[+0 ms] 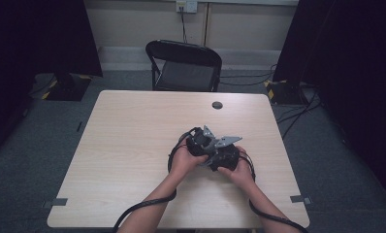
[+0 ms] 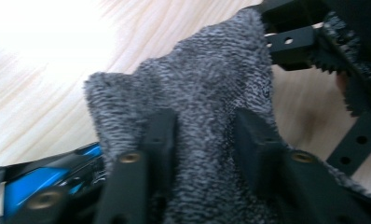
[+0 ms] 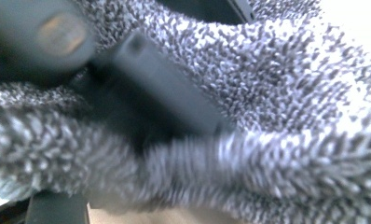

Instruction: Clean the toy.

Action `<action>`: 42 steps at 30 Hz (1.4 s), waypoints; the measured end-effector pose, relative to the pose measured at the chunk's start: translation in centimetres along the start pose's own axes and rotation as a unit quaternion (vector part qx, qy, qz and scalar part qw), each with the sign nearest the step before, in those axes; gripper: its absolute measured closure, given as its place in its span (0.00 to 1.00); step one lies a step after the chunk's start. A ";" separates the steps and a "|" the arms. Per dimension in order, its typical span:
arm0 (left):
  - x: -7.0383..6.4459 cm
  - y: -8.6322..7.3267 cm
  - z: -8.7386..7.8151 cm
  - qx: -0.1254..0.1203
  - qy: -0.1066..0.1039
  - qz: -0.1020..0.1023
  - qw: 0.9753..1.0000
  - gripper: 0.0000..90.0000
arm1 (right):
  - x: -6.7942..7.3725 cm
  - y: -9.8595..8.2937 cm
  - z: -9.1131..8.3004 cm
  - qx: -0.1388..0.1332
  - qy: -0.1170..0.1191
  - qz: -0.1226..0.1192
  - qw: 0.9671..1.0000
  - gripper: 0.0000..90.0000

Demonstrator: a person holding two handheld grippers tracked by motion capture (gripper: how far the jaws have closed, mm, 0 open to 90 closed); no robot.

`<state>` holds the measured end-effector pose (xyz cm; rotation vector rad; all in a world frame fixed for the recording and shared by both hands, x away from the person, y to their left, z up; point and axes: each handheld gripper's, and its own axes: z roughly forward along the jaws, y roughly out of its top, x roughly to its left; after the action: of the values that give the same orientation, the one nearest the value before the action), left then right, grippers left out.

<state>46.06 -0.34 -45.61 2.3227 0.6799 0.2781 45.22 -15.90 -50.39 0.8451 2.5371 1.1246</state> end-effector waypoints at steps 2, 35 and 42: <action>-0.1 -0.1 0.0 -0.002 0.006 0.010 1.000 0.56 | 0.0 0.0 0.0 0.000 0.001 0.000 1.000 0.26; 2.2 -0.8 -0.9 -0.024 0.038 -0.018 0.999 0.85 | 0.0 0.0 0.0 -0.001 0.000 -0.002 1.000 0.26; 3.7 -1.0 -1.3 -0.018 0.055 -0.034 0.998 0.85 | 0.0 0.0 0.0 -0.001 0.000 -0.001 1.000 0.26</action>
<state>48.22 3.03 -45.29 2.2579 0.7994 0.3875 45.24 -15.90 -50.40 0.8420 2.5367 1.1257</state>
